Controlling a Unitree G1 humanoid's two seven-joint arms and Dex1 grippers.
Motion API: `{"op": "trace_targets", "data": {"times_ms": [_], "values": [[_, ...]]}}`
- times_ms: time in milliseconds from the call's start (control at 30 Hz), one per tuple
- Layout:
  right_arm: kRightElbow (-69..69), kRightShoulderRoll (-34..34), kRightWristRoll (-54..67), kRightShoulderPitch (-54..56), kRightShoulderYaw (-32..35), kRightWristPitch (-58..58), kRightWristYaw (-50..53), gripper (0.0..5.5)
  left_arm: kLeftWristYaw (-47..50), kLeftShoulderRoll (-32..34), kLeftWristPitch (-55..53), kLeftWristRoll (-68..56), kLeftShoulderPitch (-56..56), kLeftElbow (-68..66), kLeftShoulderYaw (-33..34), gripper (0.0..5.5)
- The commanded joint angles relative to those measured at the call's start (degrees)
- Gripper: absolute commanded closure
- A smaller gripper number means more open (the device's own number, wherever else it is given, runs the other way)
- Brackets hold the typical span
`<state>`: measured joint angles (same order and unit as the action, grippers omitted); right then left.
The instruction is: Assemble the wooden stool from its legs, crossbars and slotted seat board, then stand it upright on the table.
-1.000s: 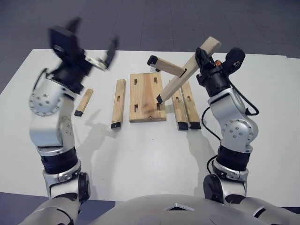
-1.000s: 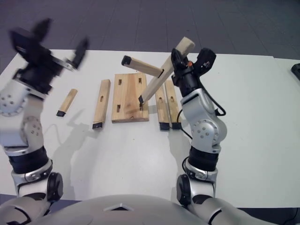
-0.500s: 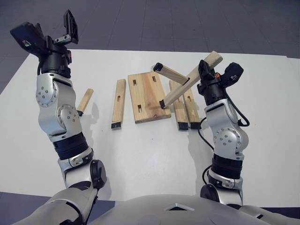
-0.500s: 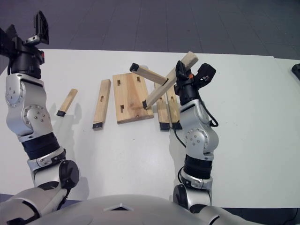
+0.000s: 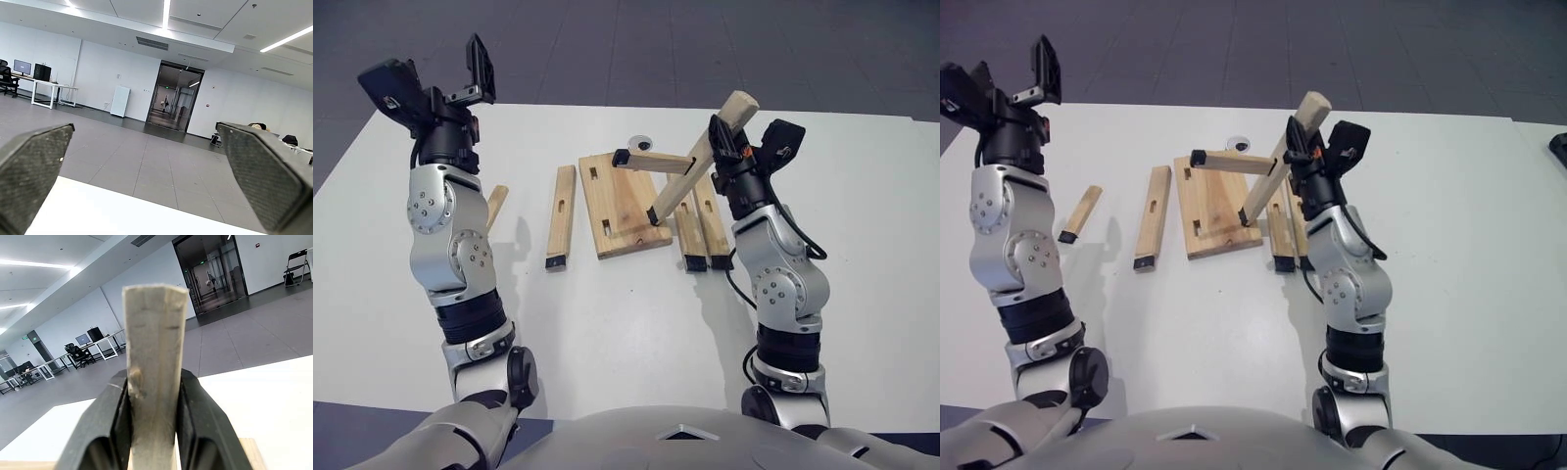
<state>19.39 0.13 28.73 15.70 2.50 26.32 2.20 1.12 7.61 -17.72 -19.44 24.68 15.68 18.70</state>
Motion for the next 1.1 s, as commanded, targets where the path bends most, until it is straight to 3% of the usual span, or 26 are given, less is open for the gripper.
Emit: {"op": "trace_targets", "data": {"times_ms": [33, 200, 433, 633, 867, 1100], "values": [[-0.4, -2.4, -3.7, -4.7, -2.5, 2.4, -1.1, 4.5, 1.7, -1.2, -0.2, 0.7, -1.2, 1.9, -1.5, 0.1], [0.0, -7.9, -9.0, -9.9, -7.9, 1.2, -6.1, 4.5, 2.9, -1.9, -0.2, -0.1, -1.0, 2.8, -1.5, 0.1], [-1.4, -13.4, -9.6, -11.9, -9.5, 5.1, -10.8, 4.5, 4.1, -1.9, -0.8, -0.3, -1.0, 4.3, -1.2, 0.1], [-3.8, -8.9, -4.9, -2.9, -3.9, 16.2, -2.4, 4.5, 4.6, -2.4, -0.9, -0.4, -0.3, 4.0, -1.8, 0.1], [-1.1, -6.2, -4.5, 0.0, 3.8, 26.2, 8.7, 4.5, 6.6, -4.7, -3.4, -1.0, 0.1, 5.7, -3.8, 0.1], [-0.1, -5.1, -6.4, -0.8, 0.6, 27.1, 10.8, 4.49, 8.7, -7.4, -5.7, -0.5, 0.0, 7.1, -6.3, 0.1]]}}
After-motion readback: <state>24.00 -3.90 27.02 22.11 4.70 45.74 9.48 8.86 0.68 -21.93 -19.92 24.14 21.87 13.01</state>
